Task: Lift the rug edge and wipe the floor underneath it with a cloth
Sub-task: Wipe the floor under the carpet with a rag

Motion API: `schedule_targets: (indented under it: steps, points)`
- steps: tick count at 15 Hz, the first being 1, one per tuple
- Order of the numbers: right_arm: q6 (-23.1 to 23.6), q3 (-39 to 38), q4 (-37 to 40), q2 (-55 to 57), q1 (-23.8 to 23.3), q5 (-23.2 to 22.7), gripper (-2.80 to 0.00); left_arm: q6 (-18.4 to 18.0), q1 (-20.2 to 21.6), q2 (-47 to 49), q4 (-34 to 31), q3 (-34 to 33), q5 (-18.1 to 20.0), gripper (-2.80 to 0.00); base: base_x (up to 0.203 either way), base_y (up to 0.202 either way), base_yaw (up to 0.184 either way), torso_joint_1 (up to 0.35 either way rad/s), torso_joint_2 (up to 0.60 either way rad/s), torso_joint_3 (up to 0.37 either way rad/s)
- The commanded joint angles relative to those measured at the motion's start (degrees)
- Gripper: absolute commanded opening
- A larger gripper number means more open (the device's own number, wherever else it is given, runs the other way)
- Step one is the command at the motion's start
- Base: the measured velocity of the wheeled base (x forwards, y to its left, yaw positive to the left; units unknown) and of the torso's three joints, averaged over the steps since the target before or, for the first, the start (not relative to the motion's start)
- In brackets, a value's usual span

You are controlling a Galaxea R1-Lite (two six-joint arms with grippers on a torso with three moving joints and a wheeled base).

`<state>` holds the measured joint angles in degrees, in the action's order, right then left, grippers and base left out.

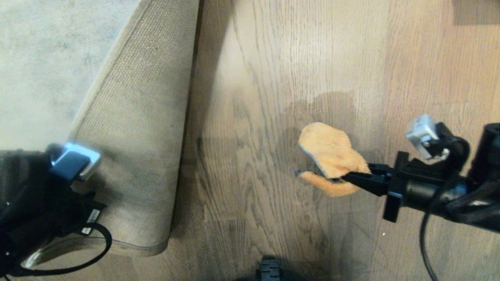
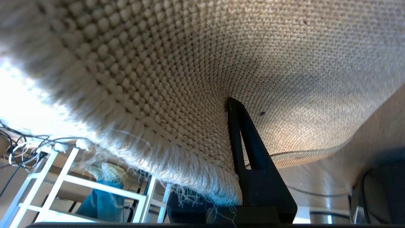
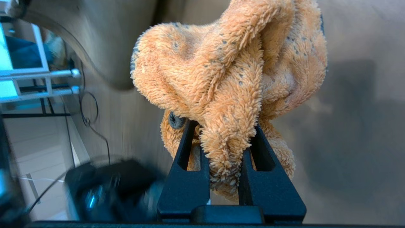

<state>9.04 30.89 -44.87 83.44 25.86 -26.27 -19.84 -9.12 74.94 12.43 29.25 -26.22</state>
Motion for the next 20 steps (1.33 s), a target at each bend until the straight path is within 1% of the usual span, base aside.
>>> schedule_targets:
  steps: [1,2,4,6,8,10,12,16,19,20]
  points:
    - [0.0,7.6,-2.9,13.6,4.8,1.0,-2.8,-0.1,0.1,1.5,1.4,-0.2,-0.2,-2.8,0.0,0.0,0.0,0.0,0.0,0.0]
    - [-0.2,11.7,-3.7,17.1,7.4,2.3,-2.8,-0.1,0.0,2.0,1.6,-0.2,-0.2,-2.8,0.0,0.0,0.0,0.0,0.0,0.0]
    - [-1.4,17.2,-4.6,22.4,11.8,4.3,-2.8,0.0,0.0,2.5,1.7,-0.1,-0.2,-2.8,0.0,0.0,0.0,0.0,0.0,0.0]
    - [-2.3,20.9,-6.5,27.0,14.8,7.5,-2.8,0.0,0.0,2.7,2.1,-0.2,-0.2,-2.8,0.0,0.0,0.0,0.0,0.0,0.0]
    - [-5.1,23.9,-10.0,30.9,17.8,10.2,-2.8,-0.1,0.0,3.0,2.2,-0.2,-0.3,-2.8,0.0,0.0,0.0,0.0,0.0,0.0]
    - [-6.2,26.5,-10.8,33.7,20.3,13.1,-2.8,-0.1,0.0,3.0,2.4,-0.6,-0.3,-2.8,0.0,0.0,0.0,0.0,0.0,0.0]
    - [-6.3,29.6,-11.2,36.7,21.5,14.9,-2.8,-0.1,0.0,3.0,2.4,-0.8,-0.4,-2.8,0.0,0.0,0.0,0.0,0.0,0.0]
    - [-6.3,38.9,-13.7,43.1,21.6,21.5,-2.8,-0.1,0.0,2.8,2.4,-0.8,-0.5,-2.8,0.0,0.0,0.0,0.0,0.0,0.0]
    - [-6.2,43.2,-14.2,45.6,21.3,23.1,-2.8,-0.1,0.0,2.8,2.4,-0.9,-0.7,-2.8,0.0,0.0,0.0,0.0,0.0,0.0]
    - [-6.2,45.0,-15.0,46.4,21.0,24.7,-2.8,-0.1,0.0,2.8,2.4,-0.9,-0.7,-2.8,0.0,0.0,0.0,0.0,0.0,0.0]
